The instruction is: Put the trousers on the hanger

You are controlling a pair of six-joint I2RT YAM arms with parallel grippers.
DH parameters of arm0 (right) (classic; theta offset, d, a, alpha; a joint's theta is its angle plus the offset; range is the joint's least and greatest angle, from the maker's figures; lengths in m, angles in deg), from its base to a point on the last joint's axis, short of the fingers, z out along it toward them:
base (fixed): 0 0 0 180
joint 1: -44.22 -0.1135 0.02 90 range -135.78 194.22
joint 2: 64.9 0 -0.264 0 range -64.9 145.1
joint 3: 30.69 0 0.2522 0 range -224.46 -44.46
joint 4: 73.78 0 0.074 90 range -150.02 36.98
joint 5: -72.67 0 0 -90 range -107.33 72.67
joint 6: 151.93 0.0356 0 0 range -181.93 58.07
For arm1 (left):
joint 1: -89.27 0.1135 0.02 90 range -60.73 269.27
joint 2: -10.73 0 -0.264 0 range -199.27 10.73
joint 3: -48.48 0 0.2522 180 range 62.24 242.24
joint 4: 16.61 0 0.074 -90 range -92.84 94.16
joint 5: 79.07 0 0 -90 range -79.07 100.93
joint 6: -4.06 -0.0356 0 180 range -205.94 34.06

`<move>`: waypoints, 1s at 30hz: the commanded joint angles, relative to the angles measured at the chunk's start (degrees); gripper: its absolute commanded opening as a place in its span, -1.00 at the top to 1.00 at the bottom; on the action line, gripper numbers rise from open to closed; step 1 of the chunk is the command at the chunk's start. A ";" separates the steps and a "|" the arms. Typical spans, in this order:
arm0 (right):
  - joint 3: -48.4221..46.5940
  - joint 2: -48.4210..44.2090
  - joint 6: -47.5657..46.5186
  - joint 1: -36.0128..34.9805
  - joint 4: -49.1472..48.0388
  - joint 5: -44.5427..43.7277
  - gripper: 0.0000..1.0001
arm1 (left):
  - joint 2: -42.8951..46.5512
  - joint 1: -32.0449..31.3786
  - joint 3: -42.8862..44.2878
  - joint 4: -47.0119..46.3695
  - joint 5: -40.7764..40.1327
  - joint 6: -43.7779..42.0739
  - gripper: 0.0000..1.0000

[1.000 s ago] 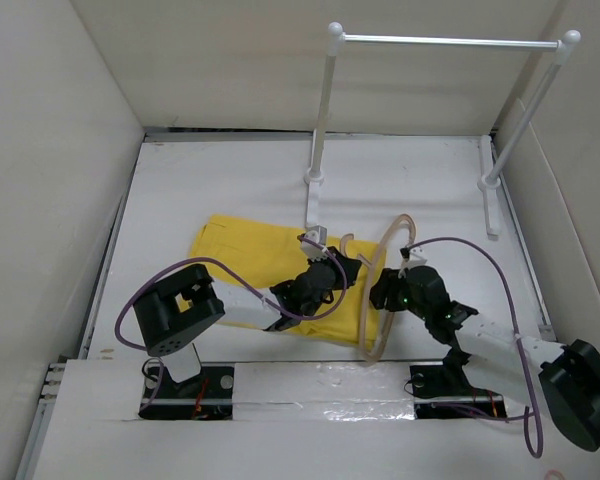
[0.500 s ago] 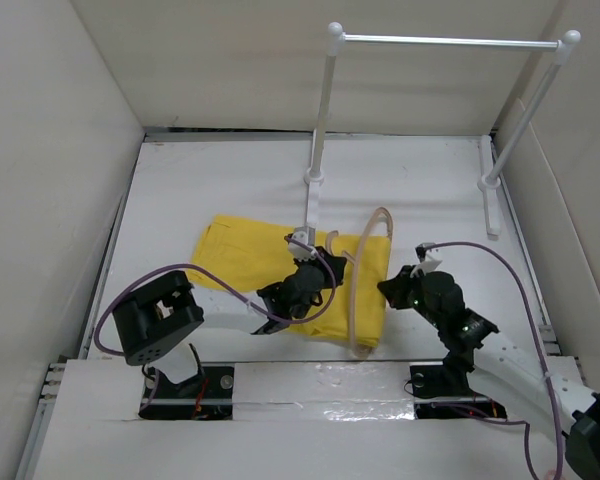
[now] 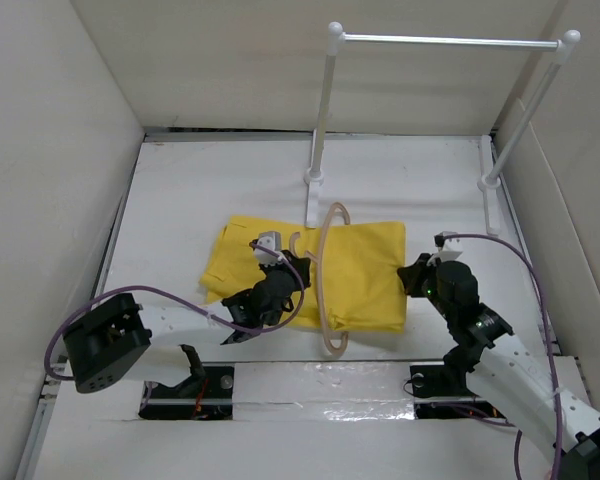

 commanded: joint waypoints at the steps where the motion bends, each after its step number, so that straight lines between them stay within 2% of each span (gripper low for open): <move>1: -5.41 -2.65 -3.27 2.54 -1.46 -6.58 1.00 | 4.61 1.04 -2.20 5.07 -3.82 -3.32 1.00; 7: -9.46 -3.88 -5.39 3.77 2.84 -10.28 1.00 | 9.54 1.57 -3.70 9.38 -4.87 -3.50 1.00; 14: -8.05 -3.45 -4.95 3.77 2.93 -9.75 1.00 | 12.19 2.10 -2.73 11.67 -5.75 -4.20 1.00; 30: -6.38 -2.83 -3.02 3.77 4.87 -8.78 1.00 | 18.34 2.63 0.08 10.36 -5.14 -7.28 1.00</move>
